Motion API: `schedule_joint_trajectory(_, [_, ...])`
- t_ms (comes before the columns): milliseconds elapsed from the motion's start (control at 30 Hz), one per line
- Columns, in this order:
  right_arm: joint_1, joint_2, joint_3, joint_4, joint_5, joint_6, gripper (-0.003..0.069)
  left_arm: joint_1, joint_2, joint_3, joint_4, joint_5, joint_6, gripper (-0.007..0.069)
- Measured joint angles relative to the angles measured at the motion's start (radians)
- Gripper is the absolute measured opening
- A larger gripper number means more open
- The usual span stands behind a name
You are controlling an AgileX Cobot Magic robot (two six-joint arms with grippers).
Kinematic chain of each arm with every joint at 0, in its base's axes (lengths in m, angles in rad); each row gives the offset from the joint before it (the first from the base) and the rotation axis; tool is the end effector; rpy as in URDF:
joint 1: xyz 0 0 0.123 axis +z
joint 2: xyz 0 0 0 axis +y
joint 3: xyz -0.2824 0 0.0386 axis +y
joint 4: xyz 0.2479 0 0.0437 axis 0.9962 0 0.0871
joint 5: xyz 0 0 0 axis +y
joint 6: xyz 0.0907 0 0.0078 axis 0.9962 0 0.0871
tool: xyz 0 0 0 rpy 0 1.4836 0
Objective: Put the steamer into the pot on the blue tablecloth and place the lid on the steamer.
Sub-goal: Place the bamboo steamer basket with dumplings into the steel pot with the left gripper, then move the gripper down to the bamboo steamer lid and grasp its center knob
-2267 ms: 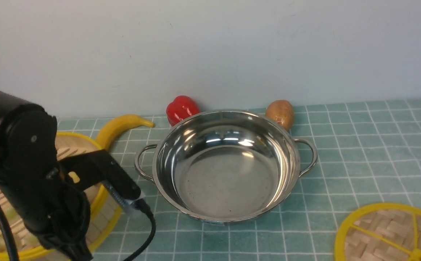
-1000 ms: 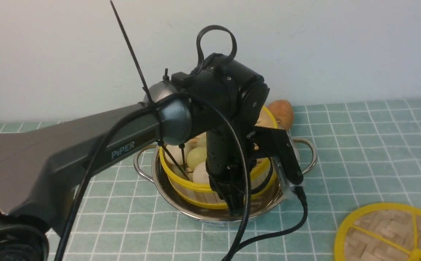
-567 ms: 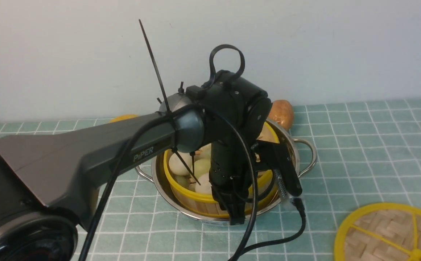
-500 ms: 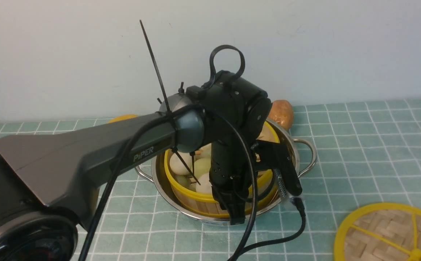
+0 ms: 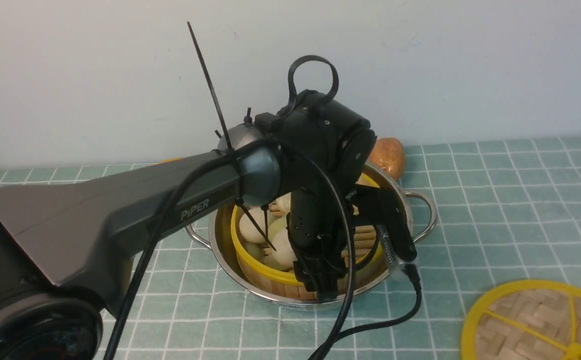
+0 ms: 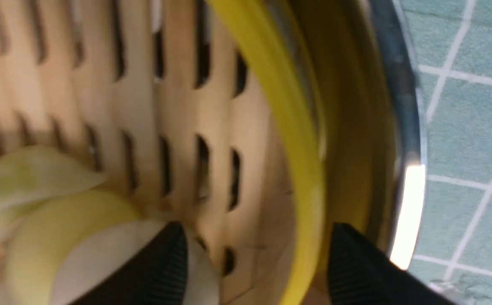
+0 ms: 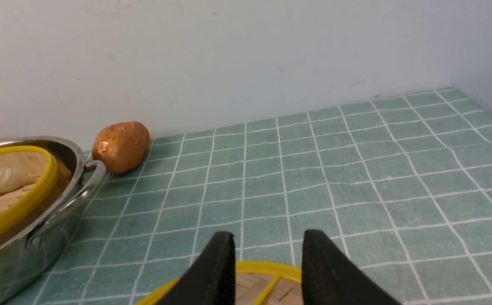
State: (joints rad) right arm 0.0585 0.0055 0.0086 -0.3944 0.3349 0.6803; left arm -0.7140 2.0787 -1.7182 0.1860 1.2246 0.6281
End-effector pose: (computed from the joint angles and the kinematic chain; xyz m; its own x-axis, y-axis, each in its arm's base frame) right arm 0.0546 -0.0084 0.1820 -0.2048 0.2871 -0.9357 0.1323 0.9554 0.2642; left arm 0.3318 -0.2666 0.2150 -0.1753 0.9832 0.0503 0.9693 0.1635 0.1836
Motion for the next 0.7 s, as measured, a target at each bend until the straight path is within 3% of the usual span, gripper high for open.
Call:
schedule_joint_trajectory(167, [0.0,0.0,0.0,0.0,0.0,0.001,0.0243,0.0,-0.104,-0.088,0.105,-0.002,-0.124,0.0514])
schedule_joint_trajectory(400, [0.0,0.0,0.0,0.0,0.0,0.001,0.0243,0.035,-0.392,-0.131,0.16,-0.004,-0.293,0.0502])
schedule_joint_trajectory(500, [0.0,0.0,0.0,0.0,0.0,0.001,0.0243,0.068,-0.465,-0.131,0.131,-0.003,-0.361,0.0453])
schedule_joint_trajectory(667, [0.0,0.0,0.0,0.0,0.0,0.001,0.0243,0.154,-0.644,-0.131,0.006,-0.002,-0.505,0.0155])
schedule_joint_trajectory(700, [0.0,0.0,0.0,0.0,0.0,0.001,0.0243,0.155,-0.651,-0.131,0.004,-0.002,-0.509,0.0128])
